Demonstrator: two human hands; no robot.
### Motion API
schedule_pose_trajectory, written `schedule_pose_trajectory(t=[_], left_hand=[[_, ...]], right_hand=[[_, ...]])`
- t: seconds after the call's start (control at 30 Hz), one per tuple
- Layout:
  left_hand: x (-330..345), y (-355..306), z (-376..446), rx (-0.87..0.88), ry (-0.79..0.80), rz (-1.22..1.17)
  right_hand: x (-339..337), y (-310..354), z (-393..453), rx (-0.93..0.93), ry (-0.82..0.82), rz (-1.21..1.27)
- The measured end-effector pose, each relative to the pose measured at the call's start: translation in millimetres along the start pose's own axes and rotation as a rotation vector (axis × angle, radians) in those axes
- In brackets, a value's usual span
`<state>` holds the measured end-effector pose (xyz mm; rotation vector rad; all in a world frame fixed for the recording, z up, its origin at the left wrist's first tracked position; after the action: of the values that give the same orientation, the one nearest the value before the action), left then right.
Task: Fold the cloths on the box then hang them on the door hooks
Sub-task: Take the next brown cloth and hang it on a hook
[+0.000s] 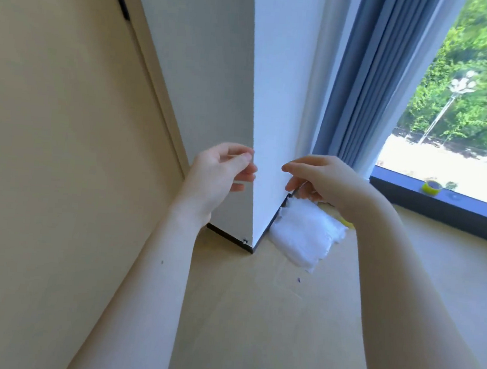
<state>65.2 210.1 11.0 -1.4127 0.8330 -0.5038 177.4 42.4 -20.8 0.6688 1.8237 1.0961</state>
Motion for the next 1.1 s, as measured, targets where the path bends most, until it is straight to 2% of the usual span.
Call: schedule_pose_trajectory(t=[0.23,0.6,0.87,1.1], left_hand=[[117.3,-26.7,-10.7,0.065,0.144,0.077],[281.8,-33.1,-39.9,0.132,0.476,0.173],[397.0,-48.5,-56.3,0.181,0.732,0.183],[507.4,-72.5,-73.3,0.223,0.986,0.213]], right_hand=[[-116.3,-60.2,-19.3,0.056,-0.214,0.096],[-236.4,-157.6,-73.3,0.232,-0.444,0.140],[-318.6,-201.8,-100.9,0.290,-0.733,0.223],[-398.9,-224.6,-117.3,0.382,-0.907,0.230]])
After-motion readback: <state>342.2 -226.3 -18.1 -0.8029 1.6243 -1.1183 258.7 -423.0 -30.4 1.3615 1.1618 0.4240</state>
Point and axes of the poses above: each hand's wrist, its own z-axis towards the middle knuckle, its own x-axis out of the palm, y = z × x, the point moved 10 cm from there along z, towards the middle knuckle, and after that the axes turned 9 degrees about -y, right-handed, at the moved point
